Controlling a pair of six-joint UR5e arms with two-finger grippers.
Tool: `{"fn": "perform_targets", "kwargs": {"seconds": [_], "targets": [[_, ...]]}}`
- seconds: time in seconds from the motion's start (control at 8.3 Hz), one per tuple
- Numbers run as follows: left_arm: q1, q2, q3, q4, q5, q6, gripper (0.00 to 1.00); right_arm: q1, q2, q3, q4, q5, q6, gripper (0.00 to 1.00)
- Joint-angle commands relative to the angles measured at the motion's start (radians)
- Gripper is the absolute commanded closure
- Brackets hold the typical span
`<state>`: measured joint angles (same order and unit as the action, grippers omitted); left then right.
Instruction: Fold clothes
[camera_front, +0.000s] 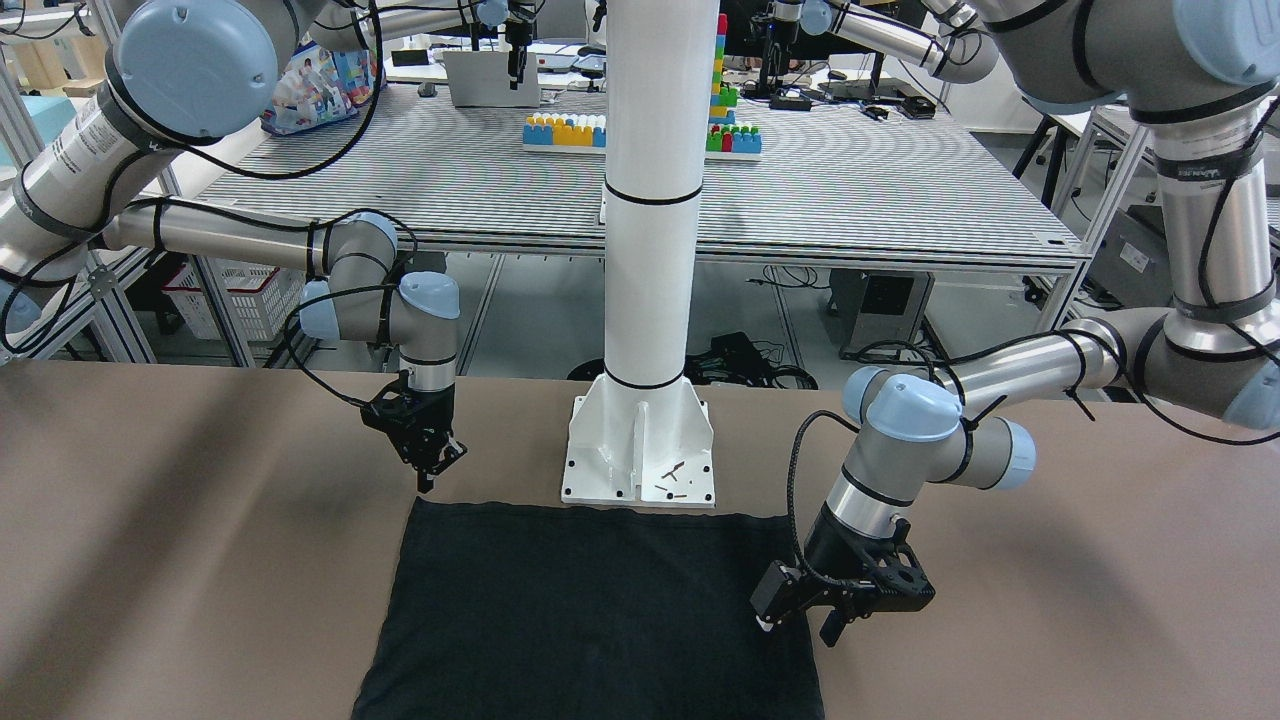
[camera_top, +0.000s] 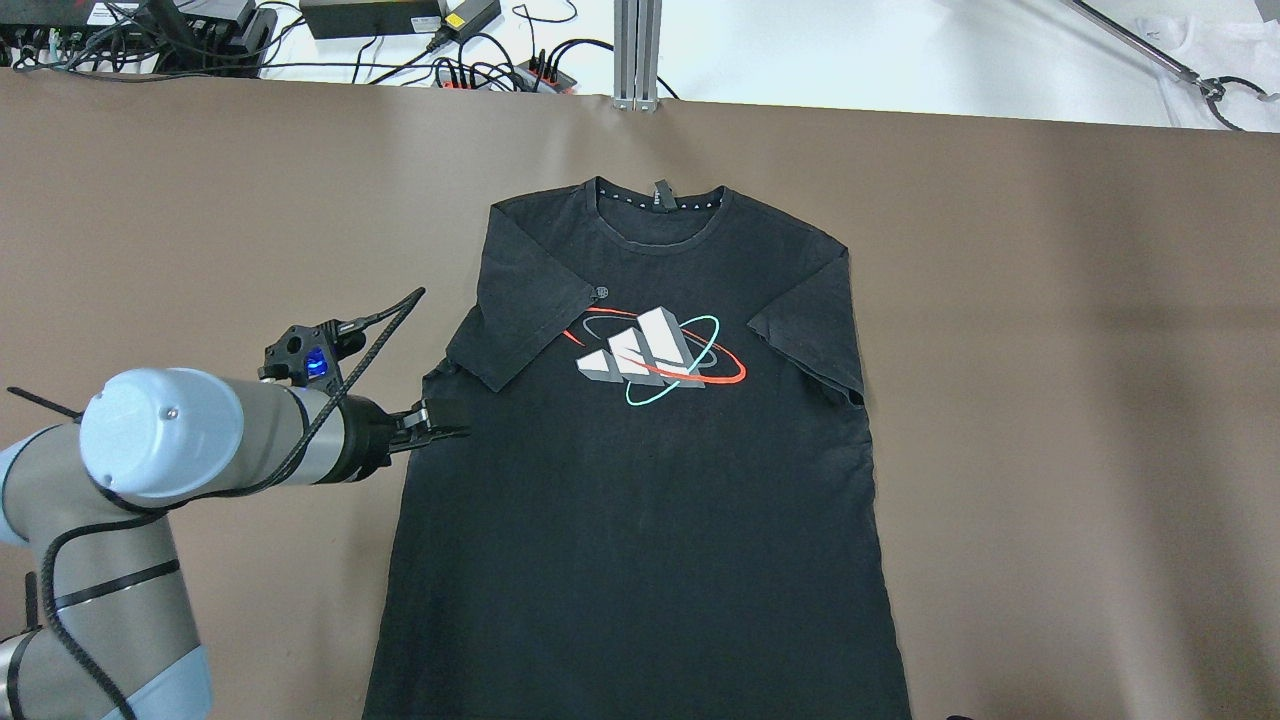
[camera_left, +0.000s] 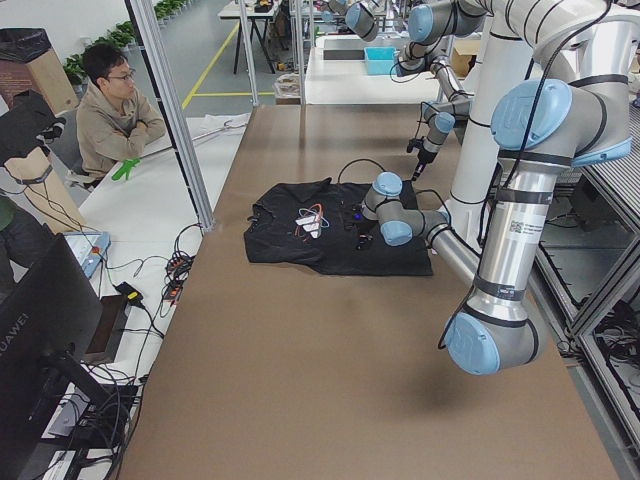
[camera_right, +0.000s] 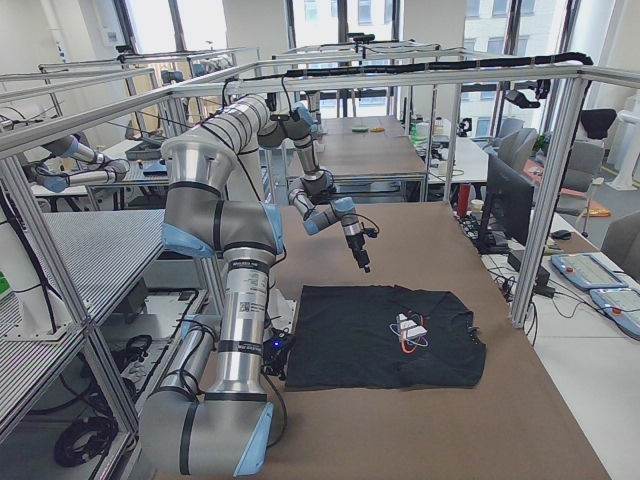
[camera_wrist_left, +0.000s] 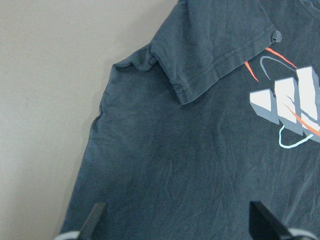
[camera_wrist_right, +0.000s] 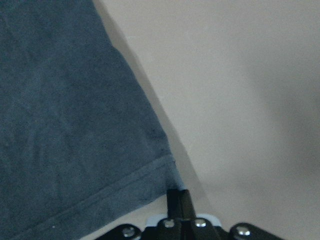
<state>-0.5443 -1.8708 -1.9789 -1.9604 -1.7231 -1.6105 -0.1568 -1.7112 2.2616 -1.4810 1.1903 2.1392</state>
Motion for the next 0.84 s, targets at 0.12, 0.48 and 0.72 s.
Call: {"fn": "perform_targets", "kwargs": {"seconds": [0.12,0.48,0.72], "targets": [[0.228,0.237,-0.201,0.000,0.236,-0.133,0.00,0.002,-0.008,0.027,-0.002,0.002,-0.001,0.94],[0.244,0.219,-0.195,0.002,0.258,-0.140,0.00,0.002,0.001,-0.010,-0.002,-0.011,0.016,0.38],[0.244,0.216,-0.199,0.002,0.258,-0.140,0.00,0.002,-0.001,-0.027,-0.002,-0.011,0.018,0.37]]}}
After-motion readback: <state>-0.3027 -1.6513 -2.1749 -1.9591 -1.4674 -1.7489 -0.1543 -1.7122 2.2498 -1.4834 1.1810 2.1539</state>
